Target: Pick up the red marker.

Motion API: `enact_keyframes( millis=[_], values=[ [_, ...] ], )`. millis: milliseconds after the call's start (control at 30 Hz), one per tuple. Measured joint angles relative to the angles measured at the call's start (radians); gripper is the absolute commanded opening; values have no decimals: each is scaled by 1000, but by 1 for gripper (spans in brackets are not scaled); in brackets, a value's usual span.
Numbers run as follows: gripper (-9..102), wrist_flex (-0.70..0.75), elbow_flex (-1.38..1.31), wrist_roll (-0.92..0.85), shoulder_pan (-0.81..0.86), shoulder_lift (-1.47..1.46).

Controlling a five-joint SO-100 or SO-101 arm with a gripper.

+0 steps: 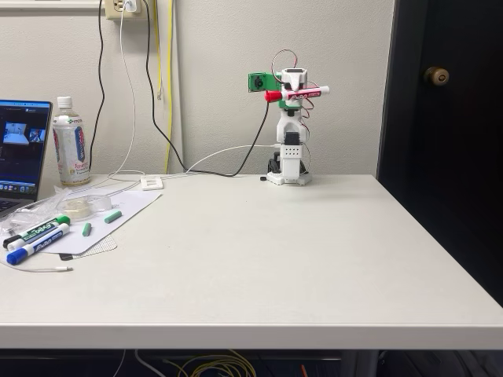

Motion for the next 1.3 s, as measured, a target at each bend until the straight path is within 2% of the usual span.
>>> enact_keyframes(
  millis=[1300],
  values=[
    [0,-9,2,-28,0,3]
  ],
)
